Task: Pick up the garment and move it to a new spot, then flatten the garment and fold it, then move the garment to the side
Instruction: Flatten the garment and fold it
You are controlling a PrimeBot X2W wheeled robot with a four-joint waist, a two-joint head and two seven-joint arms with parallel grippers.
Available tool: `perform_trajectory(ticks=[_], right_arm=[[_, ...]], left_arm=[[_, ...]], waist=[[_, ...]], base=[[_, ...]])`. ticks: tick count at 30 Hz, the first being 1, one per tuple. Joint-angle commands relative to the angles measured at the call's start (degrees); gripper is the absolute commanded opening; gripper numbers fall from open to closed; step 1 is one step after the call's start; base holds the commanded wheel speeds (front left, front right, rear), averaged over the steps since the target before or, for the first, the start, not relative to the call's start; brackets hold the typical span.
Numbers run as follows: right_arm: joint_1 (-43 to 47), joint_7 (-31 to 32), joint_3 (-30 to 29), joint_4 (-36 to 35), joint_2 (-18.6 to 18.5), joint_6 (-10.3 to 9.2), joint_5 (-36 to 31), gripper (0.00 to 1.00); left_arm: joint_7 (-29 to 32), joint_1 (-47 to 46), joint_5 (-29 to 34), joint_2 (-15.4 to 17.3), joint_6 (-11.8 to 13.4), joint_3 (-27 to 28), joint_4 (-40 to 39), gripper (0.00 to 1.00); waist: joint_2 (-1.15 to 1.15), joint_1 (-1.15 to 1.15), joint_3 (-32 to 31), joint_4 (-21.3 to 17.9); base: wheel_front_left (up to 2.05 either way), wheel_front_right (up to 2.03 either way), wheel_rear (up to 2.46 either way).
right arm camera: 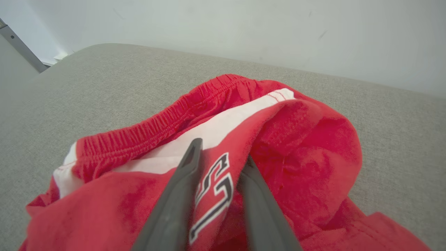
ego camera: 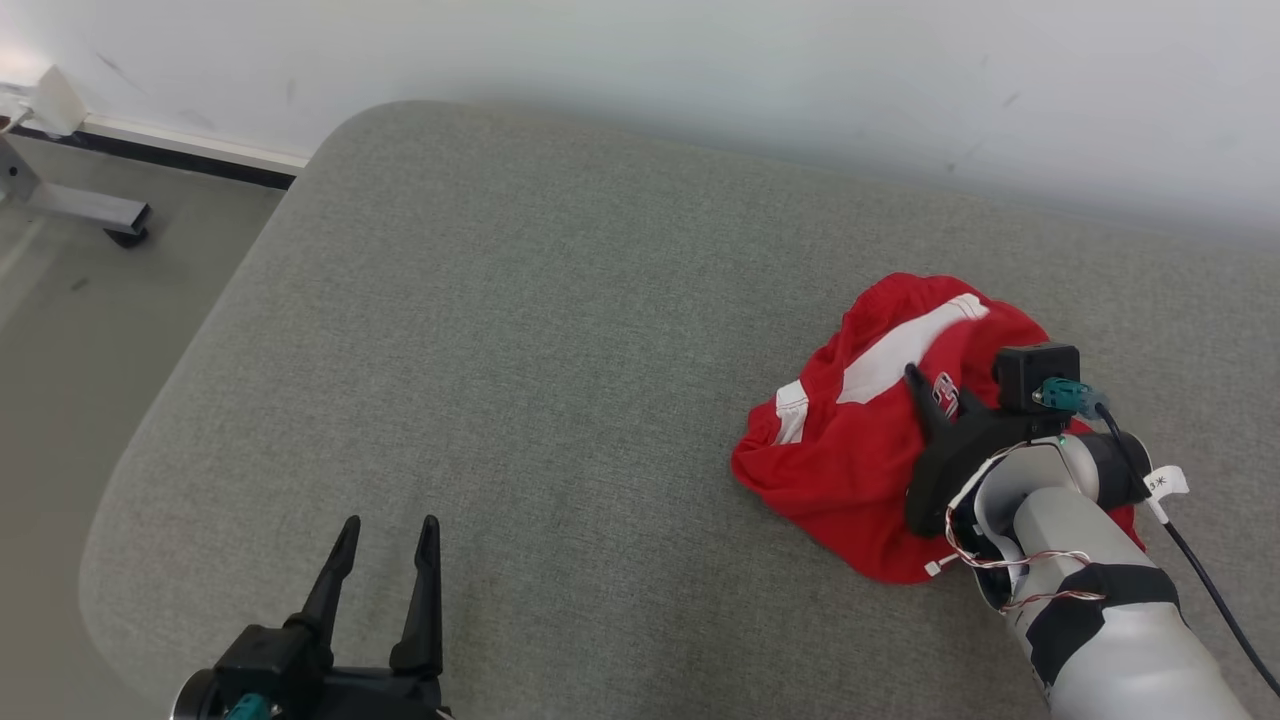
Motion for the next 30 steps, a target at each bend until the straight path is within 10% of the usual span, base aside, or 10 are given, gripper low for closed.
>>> perform_trajectory(ticks=[1, 14, 23, 30], right_arm=[[-0.6, -2.4, 0.7, 0.0, 0.0, -0.15, 0.0, 0.00], [10.0, -10.3, 5.5, -16.9, -2.8, -0.15, 2.2, 0.00], [30.9, -10.3, -0.9, -40.1, -3.4, -0.15, 0.4, 0.00], [41.6, -9.1, -7.9, -45.4, 0.5, -0.15, -0.1, 0.00]], left_arm=[[-0.2, 0.0, 0.0, -0.2, 0.0, 0.5, 0.2, 1.00], [-0.2, 3.7, 1.1, -0.1, -0.1, 3.6, -0.6, 1.00], [-0.2, 4.8, 1.5, -0.1, 0.0, 4.8, -1.0, 1.00], [-0.2, 4.2, 1.8, -0.1, 0.0, 5.1, -1.4, 1.00]], waist=[[-0.01, -0.01, -0.2, -0.4], [-0.01, -0.01, -3.8, -9.0], [-0.01, -0.01, -4.0, -14.3], [-0.01, -0.01, -3.4, -16.5]], base=[[0.00, 0.00, 0.00], [0.00, 0.00, 0.00], [0.00, 0.00, 0.00], [0.00, 0.00, 0.00]])
